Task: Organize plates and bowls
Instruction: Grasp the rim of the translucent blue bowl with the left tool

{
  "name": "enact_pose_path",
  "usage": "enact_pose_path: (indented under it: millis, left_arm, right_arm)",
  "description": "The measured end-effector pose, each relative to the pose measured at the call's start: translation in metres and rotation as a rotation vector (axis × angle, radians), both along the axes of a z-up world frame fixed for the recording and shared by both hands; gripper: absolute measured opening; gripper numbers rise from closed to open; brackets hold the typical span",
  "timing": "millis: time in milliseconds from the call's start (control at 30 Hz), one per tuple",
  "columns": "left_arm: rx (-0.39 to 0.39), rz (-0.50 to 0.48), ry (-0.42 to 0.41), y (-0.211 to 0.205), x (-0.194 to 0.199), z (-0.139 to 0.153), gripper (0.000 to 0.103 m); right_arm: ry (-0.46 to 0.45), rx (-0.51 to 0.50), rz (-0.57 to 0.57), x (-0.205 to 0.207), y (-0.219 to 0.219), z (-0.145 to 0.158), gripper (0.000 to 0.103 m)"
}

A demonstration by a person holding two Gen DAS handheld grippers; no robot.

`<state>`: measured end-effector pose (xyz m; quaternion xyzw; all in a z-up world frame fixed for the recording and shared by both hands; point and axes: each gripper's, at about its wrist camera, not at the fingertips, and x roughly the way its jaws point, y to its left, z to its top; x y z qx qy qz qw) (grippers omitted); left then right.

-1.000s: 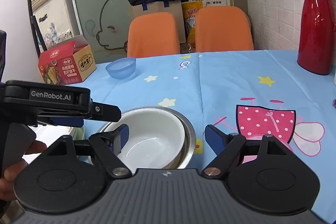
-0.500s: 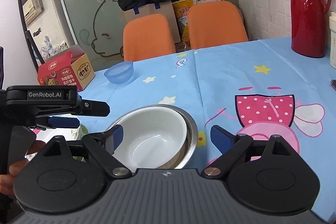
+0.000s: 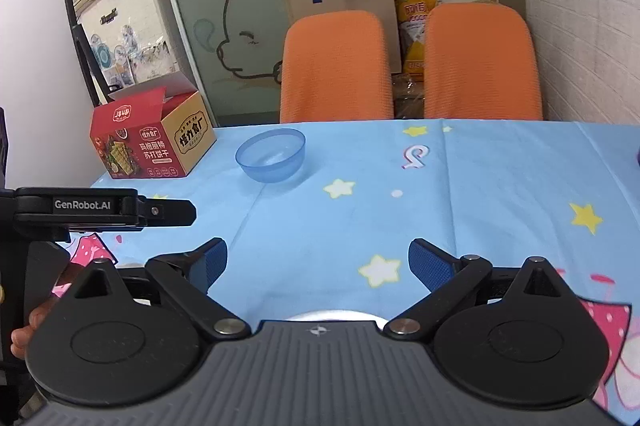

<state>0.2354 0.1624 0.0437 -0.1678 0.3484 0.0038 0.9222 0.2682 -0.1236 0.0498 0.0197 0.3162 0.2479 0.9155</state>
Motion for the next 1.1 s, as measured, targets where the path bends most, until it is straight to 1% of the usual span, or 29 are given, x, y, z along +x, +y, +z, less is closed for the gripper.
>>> enact_pose_path:
  millis: [167, 233, 333, 433, 567, 667, 800, 867, 933, 1000, 1033, 1067, 1100]
  left_arm:
    - [-0.021, 0.049, 0.033, 0.026, 0.064, -0.001, 0.094]
    - [-0.042, 0.07, 0.053, 0.032, 0.09, -0.007, 0.094]
    - [-0.088, 0.097, 0.093, 0.036, 0.122, -0.022, 0.094]
    - [-0.096, 0.12, 0.143, 0.035, 0.149, -0.037, 0.094]
    - [-0.088, 0.133, 0.171, 0.036, 0.169, -0.047, 0.094]
    - [-0.094, 0.141, 0.166, 0.037, 0.174, -0.047, 0.094]
    - [-0.068, 0.138, 0.177, 0.036, 0.178, -0.05, 0.094]
    - [-0.064, 0.135, 0.187, 0.034, 0.181, -0.053, 0.088]
    - [-0.06, 0.134, 0.19, 0.033, 0.183, -0.055, 0.087]
    - [-0.048, 0.128, 0.189, 0.03, 0.184, -0.055, 0.084]
    - [-0.043, 0.119, 0.189, 0.029, 0.185, -0.055, 0.079]
    - [-0.038, 0.106, 0.191, 0.027, 0.186, -0.056, 0.071]
    - [-0.032, 0.091, 0.2, 0.025, 0.188, -0.058, 0.066]
  right_arm:
    - [0.064, -0.037, 0.037, 0.076, 0.039, 0.002, 0.103]
    - [0.08, -0.08, 0.051, 0.105, 0.058, -0.001, 0.103]
    - [0.11, -0.128, 0.068, 0.143, 0.081, -0.014, 0.103]
    - [0.151, -0.17, 0.087, 0.17, 0.097, -0.032, 0.103]
    - [0.172, -0.163, 0.111, 0.189, 0.109, -0.044, 0.103]
    - [0.162, -0.148, 0.134, 0.194, 0.114, -0.044, 0.103]
    - [0.147, -0.149, 0.142, 0.2, 0.119, -0.046, 0.103]
    - [0.153, -0.156, 0.15, 0.202, 0.121, -0.049, 0.103]
    - [0.168, -0.155, 0.16, 0.204, 0.122, -0.052, 0.103]
    - [0.172, -0.154, 0.161, 0.205, 0.123, -0.055, 0.103]
    - [0.173, -0.158, 0.164, 0.205, 0.123, -0.056, 0.103]
    - [0.17, -0.161, 0.167, 0.205, 0.124, -0.057, 0.103]
    - [0.167, -0.165, 0.169, 0.205, 0.125, -0.057, 0.103]
